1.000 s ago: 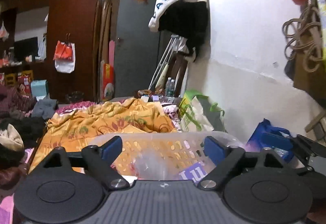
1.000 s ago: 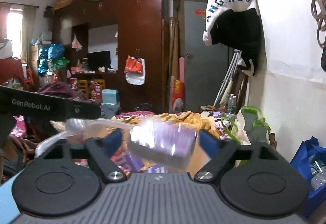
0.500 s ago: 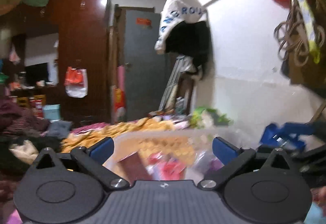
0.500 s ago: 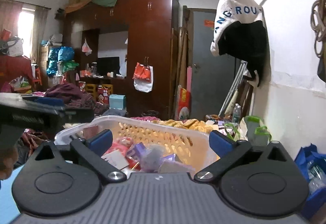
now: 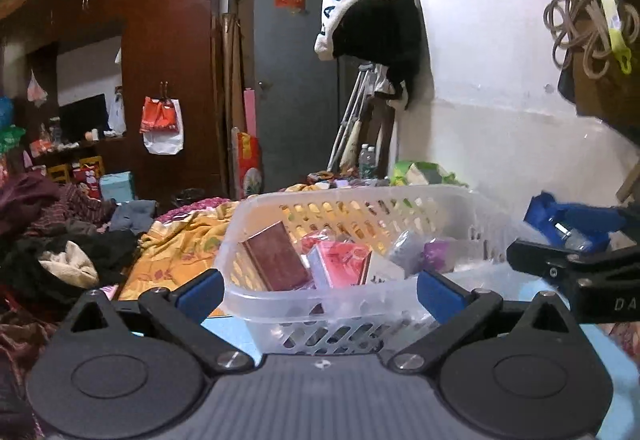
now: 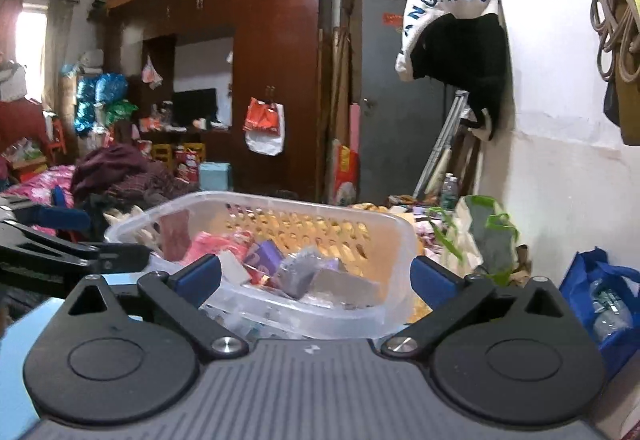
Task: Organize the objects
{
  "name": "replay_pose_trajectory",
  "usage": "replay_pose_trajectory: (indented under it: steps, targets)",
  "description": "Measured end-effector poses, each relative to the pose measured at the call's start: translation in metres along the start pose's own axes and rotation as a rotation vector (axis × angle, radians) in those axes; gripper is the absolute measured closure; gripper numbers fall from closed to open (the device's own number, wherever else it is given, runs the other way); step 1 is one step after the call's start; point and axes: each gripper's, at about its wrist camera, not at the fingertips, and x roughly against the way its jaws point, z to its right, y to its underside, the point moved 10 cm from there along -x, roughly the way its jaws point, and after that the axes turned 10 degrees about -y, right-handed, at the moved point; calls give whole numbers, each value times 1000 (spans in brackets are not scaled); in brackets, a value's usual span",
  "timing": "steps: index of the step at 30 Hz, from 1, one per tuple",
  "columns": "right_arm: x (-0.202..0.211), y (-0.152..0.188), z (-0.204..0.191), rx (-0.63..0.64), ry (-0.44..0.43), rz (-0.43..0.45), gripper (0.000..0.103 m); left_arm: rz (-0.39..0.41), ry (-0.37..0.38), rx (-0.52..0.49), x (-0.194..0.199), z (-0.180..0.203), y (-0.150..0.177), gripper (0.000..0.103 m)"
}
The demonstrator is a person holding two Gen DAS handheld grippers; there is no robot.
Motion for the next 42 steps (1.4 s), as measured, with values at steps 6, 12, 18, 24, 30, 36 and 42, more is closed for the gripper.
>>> replay_pose_trajectory:
  steps: [6,12,18,24,30,36,42]
  targets:
    - [-1,7,6,-33,-4,-8,0,3,10,-11,0,4,8,0]
    - [-2,11,7,-37,-12,-14,0,8,18,2,3,5,12,0]
    - [-1,13,6,-45,-18,-10,0,2,24,-4,4,9,12,0]
    - [-1,13,5,-40,-22,-12,0,-6,28,-7,2,12,14,0]
    - [-1,13,5,-42,-22,-11,0,-13,24,-3,1,13,15,0]
    - [-1,13,6,-41,-18,-8,0,-18,23,3,1,12,15,0]
    - [1,13,8,-46,-16,-7,0,-23,29,13,0,8,15,0]
